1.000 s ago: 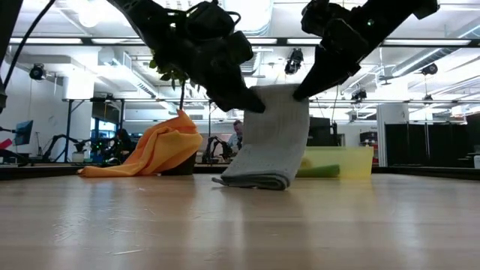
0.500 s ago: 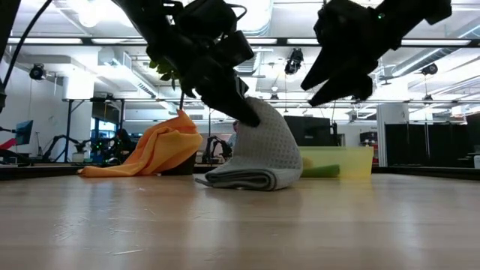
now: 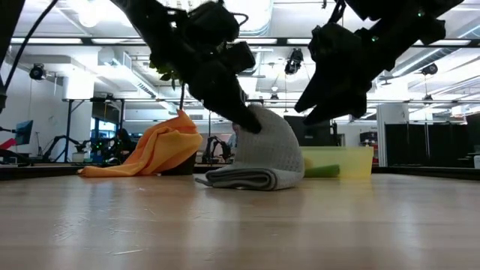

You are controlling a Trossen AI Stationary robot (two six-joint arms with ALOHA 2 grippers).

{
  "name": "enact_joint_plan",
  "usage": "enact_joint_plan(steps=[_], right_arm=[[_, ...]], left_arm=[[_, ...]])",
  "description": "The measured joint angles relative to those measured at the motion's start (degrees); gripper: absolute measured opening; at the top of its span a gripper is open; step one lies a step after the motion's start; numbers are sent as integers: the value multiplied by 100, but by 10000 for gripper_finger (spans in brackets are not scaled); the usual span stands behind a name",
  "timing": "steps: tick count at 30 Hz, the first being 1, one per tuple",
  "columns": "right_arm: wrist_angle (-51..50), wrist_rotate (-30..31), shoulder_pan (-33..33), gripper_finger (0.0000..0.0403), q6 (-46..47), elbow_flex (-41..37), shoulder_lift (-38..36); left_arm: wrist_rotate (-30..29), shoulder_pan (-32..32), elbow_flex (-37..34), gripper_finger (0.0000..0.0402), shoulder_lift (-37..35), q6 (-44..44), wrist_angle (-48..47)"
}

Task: Fold microfiber towels
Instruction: Put the folded gray microfiber towel into the yellow bin

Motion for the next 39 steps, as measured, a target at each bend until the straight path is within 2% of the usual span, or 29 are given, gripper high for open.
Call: enact_joint_plan(steps=[4, 14, 19, 26, 30, 39], right_arm=[[-99, 0, 14, 232, 234, -2, -87], [-778, -2, 51, 231, 785, 2, -243], [-1448, -5, 140, 231, 1524, 2, -243], [-1947, 111, 392, 231, 2946, -61, -245], [-1938, 286, 503, 231, 3548, -157, -249], [-1726, 505, 569, 231, 4071, -236, -251]], left_arm=[[5, 115, 143, 0, 314, -319, 45], [-141, 170, 961, 4, 1193, -327, 86], [-870, 170, 1207, 13, 1444, -341, 121], [-1003, 172, 1151, 22, 1438, -369, 457], [-1018, 172, 1153, 58, 1422, -369, 696], [-1400, 196, 1219, 191, 1292, -324, 760]])
